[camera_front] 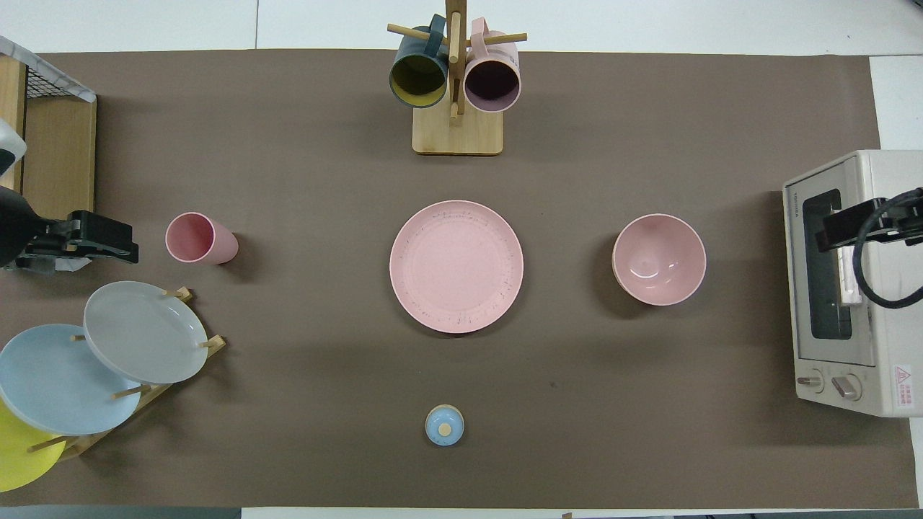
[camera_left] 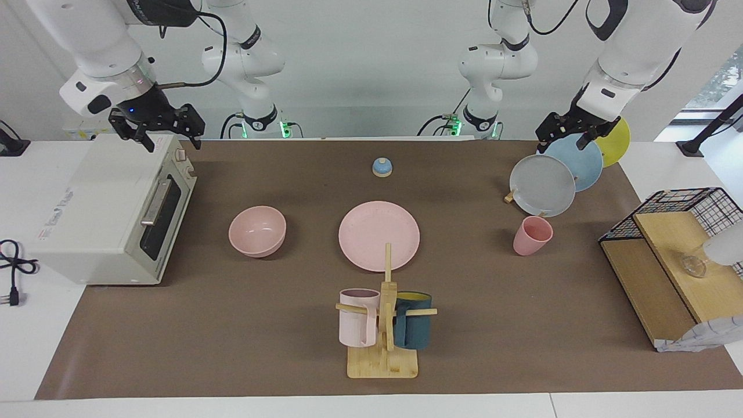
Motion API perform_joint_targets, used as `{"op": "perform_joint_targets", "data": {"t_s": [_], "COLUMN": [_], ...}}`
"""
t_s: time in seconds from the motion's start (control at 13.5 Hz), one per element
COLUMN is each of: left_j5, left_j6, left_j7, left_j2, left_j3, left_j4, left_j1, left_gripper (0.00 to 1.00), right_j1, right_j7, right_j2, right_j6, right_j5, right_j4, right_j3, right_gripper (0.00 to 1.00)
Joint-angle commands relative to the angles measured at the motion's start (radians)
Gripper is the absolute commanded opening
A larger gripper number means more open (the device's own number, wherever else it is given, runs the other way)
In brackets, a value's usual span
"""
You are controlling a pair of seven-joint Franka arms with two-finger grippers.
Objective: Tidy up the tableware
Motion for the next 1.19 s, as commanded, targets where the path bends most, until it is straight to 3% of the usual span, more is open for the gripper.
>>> {"op": "perform_joint_targets", "data": {"t_s": [0.0,0.59,0.81,1.11], "left_j5": [0.014,0.014,0.014,0.014], "left_j6": [0.004,0.004,0.004,0.001], "left_j7": [0.004,0.004,0.004,0.003], "left_j2": [-0.023,-0.023,-0.023,-0.023], "left_j3": [-0.003,-0.003,-0.003,-0.003], "left_j4": [-0.022,-0.022,-0.022,-0.022], "left_j1": [0.004,0.004,0.004,0.004], "left_gripper": [1.00,1.00,1.00,1.00], "right_j1": [-0.001,0.025,0.169,0.301], "right_j7": [-0.020,-0.017,0.122,0.267], "right_j2": [-0.001,-0.026,0.010,0.135], "right_j6": [0.009,0.018,0.096,0.231], "right_j5": [-0.011,0.014,0.015,0.021], "right_j4": [0.003,-0.029,-0.027,-0.027], "right_j3": [0.001,0.015,0.026,0.027], "right_gripper": [1.00,1.00,1.00,1.00]}}
